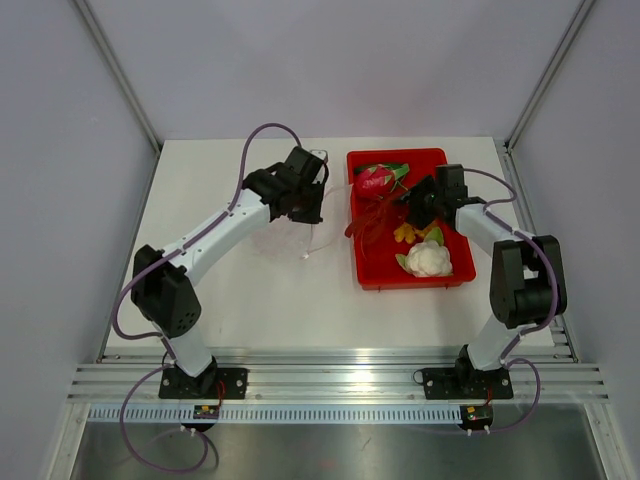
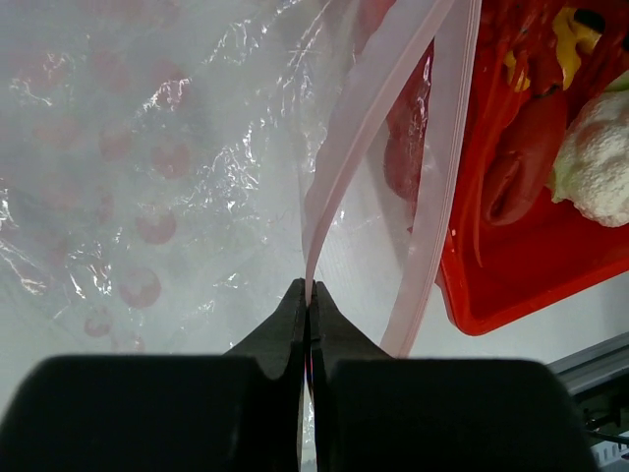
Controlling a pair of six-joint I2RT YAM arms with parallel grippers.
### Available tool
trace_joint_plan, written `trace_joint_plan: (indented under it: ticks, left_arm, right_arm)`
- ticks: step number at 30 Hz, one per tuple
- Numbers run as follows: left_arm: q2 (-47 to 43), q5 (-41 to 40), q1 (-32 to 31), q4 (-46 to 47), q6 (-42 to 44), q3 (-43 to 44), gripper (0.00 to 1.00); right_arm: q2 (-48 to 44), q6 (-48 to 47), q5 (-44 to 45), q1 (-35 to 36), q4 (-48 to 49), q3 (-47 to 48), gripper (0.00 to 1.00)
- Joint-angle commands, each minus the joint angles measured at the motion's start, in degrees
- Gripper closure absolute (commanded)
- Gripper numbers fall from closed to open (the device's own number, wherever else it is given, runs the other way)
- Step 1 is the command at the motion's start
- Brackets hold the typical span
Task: Place the food in the zip-top bag and seal the zipper
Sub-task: Pick up the fake lobster from the bin.
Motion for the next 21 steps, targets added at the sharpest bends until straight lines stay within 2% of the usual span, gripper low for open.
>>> trace_joint_plan:
  ticks: [1,4,13,16,17,20,21]
  left_arm:
    - [-3.86,0.96,0.67,0.84,0.68,2.33,1.0]
    - [-3.6,0.79,0.85,0.58,0.59,2.24,1.0]
    - [-3.07,1.14,0.93,0.66,0.41,1.89,1.0]
    - [-3.16,1.23,0.93,0.66,0.33,1.89,1.0]
    - [-3.16,1.23,0.93,0.66,0.32,1.89,1.0]
    - [-3.16,1.23,0.85,0.58,0.24,1.8,1.0]
    - [-3.24,1.14,0.85,0.58,0.06,1.62,1.0]
  right_arm:
    - [1.12,-0.77,-0.07,0.34,1.56,1.2,0.28]
    - [3.14,0.19,-1.48,0.34,2.35,1.12,0.21]
    - [8.24,3.0,-4.91,0.34,6.92,0.85,0.21]
    - [9.82,4.24,-6.58,0.34,9.99,0.94,0.24]
    - [10.61,4.5,-7.71,0.34,10.96,1.03,0.33]
    - [9.48,5.38,-7.99,0.34,13.77,-0.55,0.49]
    - [8.78,5.56,-7.81,0.42,15.35,-1.86,0.61]
